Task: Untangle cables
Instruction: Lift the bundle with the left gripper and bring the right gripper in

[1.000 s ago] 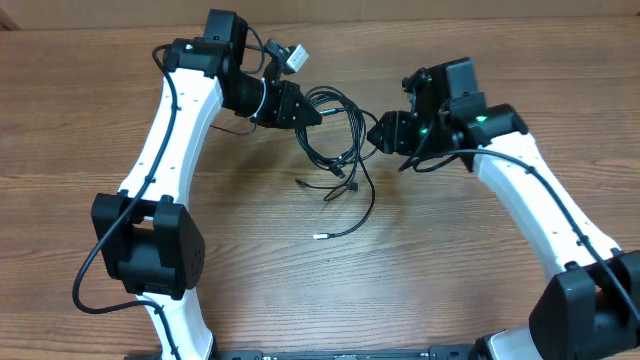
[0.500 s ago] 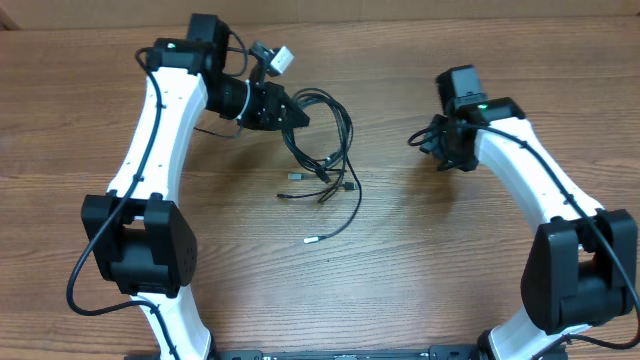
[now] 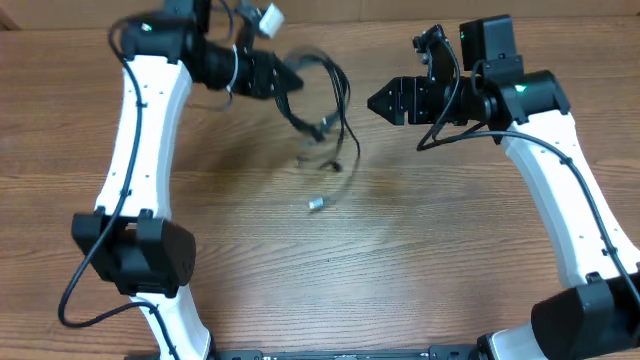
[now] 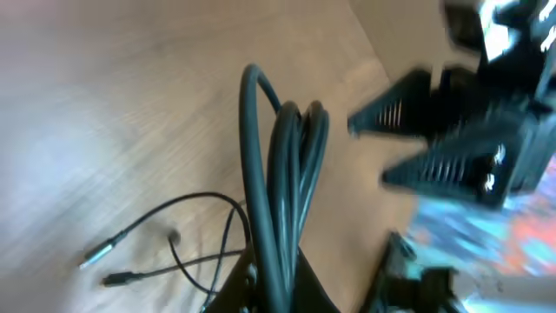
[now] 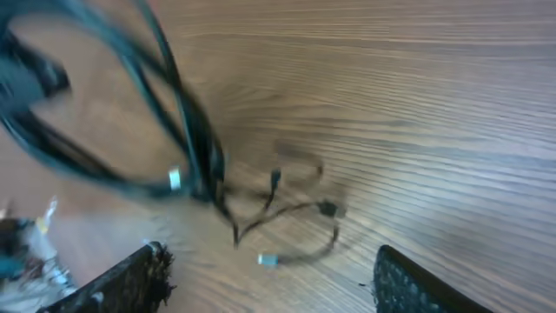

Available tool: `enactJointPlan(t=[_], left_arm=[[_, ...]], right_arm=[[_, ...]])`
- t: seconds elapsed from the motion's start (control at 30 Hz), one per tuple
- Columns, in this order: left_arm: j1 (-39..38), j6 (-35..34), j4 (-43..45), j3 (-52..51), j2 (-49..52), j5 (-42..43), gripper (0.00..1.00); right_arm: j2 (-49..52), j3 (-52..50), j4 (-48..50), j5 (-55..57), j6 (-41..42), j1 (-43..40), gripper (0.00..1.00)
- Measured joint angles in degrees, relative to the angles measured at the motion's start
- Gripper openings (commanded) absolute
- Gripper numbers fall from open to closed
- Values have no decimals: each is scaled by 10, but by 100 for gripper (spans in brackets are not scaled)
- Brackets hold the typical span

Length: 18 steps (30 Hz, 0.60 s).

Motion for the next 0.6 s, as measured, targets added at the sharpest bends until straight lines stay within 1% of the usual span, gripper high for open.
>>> enactJointPlan(t=[0.07,0.17,0.3,0.43,0.53,0.6], left_arm=[[0,-44,0,45,-7,-44,4],[0,-99,-1,73,-26,-89,4],[0,-154,-2,87,-57,-115,4],[0,-191,-5,90,-70,-122,4],[0,-205,-7,90,-70,-125,4],[0,-207,-12,90,-70,-126,4]], right_arm=[[3,0,3,-28,-24,0,78],[5,0,34,-57,-54,3,77],[14,0,84,-78,-83,17,77],[38,0,131,-94,-113,52,77],[49,0,159,-99,-120,70,76],[54,0,171,-106,-124,78,73]])
